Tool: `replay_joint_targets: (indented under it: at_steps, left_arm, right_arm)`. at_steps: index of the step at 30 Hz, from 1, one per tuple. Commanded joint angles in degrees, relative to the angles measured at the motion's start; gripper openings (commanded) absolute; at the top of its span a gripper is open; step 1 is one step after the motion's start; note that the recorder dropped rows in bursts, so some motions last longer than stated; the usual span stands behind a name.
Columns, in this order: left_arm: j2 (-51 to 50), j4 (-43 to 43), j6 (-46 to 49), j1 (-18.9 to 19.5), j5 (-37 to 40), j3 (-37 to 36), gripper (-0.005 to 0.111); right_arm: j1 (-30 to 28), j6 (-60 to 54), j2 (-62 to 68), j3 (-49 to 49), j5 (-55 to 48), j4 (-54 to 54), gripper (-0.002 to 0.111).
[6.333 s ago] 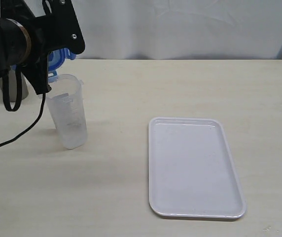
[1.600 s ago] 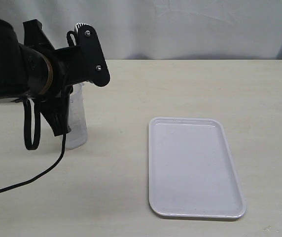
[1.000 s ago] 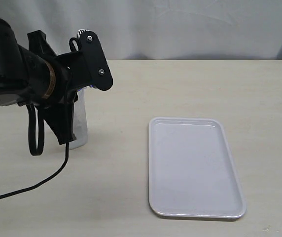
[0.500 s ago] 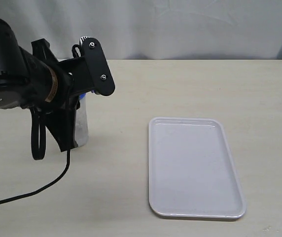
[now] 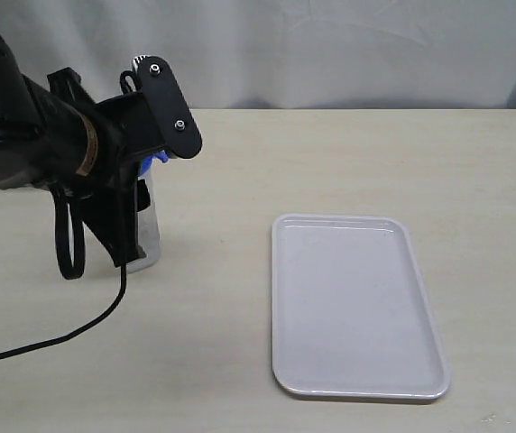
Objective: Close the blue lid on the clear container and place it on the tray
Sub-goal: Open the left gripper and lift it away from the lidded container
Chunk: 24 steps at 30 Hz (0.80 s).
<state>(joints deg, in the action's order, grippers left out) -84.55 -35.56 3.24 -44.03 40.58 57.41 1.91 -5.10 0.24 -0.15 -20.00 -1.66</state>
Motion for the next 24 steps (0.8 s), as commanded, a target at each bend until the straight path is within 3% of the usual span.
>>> replay_joint_targets:
  at_steps: [1,6,10,11,13,21,24]
  left_arm:
    - [3.57,1.55,-2.25,-0.04,-1.96,0.09,0.048]
    - [9.83,1.81,-9.00,1.83,-6.31,0.09,0.043]
    - [11.27,5.17,-14.11,8.18,-13.35,-0.01,0.024]
    - [10.25,8.93,-13.19,11.80,-16.19,-0.01,0.013]
    - [8.39,13.47,-10.16,14.28,-18.27,-0.01,-0.001]
    - [-0.09,28.85,6.01,16.03,-19.83,-0.01,0.000]
    - [-2.42,30.31,7.53,16.03,-19.23,-0.01,0.000]
  right_arm:
    - [0.20,-0.06,-0.24,0.15,0.19,0.45,0.004]
    - [0.20,-0.06,-0.24,0.15,0.19,0.45,0.004]
    - [0.20,-0.06,-0.24,0.15,0.19,0.45,0.004]
    - [0.20,-0.06,-0.24,0.15,0.19,0.45,0.004]
    - [0.20,-0.06,-0.24,0.15,0.19,0.45,0.004]
    - [0.20,-0.06,-0.24,0.15,0.19,0.45,0.004]
    - [0.20,-0.06,-0.24,0.15,0.19,0.45,0.004]
